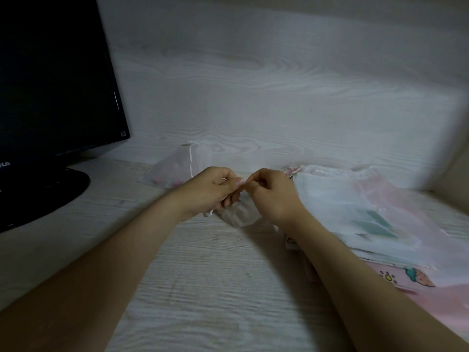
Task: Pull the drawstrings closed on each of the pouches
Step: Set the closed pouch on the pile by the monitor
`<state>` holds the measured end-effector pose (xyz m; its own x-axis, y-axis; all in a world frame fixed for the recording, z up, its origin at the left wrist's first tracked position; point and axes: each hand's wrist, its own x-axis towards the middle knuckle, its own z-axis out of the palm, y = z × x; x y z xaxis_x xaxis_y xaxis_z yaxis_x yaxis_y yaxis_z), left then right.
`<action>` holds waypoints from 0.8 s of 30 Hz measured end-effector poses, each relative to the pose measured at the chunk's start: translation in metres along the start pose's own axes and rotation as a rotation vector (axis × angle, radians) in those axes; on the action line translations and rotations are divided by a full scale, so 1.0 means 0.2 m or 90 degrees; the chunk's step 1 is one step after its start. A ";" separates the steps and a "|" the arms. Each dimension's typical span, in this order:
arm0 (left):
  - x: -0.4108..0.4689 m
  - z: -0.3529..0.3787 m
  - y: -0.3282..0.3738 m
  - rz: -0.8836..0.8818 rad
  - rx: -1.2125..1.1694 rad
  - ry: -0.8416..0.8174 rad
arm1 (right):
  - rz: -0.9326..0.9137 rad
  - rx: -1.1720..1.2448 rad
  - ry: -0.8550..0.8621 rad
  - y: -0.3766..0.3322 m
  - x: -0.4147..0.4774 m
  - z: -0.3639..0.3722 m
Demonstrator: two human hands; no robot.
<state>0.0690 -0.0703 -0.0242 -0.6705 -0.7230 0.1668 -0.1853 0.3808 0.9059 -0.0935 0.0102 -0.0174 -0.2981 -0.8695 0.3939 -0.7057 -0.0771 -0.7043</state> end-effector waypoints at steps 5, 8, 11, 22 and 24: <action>-0.01 -0.02 0.00 0.000 0.016 0.003 | -0.049 -0.096 0.020 0.01 0.00 0.01; -0.01 -0.02 0.03 0.006 0.011 -0.020 | -0.068 -0.115 0.037 0.02 -0.01 0.02; -0.02 -0.02 0.04 0.021 0.024 -0.036 | -0.082 -0.150 0.049 0.03 -0.01 0.03; -0.02 -0.03 0.04 -0.004 0.132 -0.004 | -0.017 0.079 0.044 -0.04 -0.02 -0.03; -0.02 -0.02 0.04 0.009 0.163 -0.012 | 0.002 0.180 0.034 -0.04 -0.02 -0.05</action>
<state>0.0734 -0.0668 -0.0165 -0.6869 -0.7066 0.1697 -0.3503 0.5266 0.7746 -0.0930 0.0181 -0.0078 -0.3390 -0.8435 0.4167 -0.4999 -0.2137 -0.8393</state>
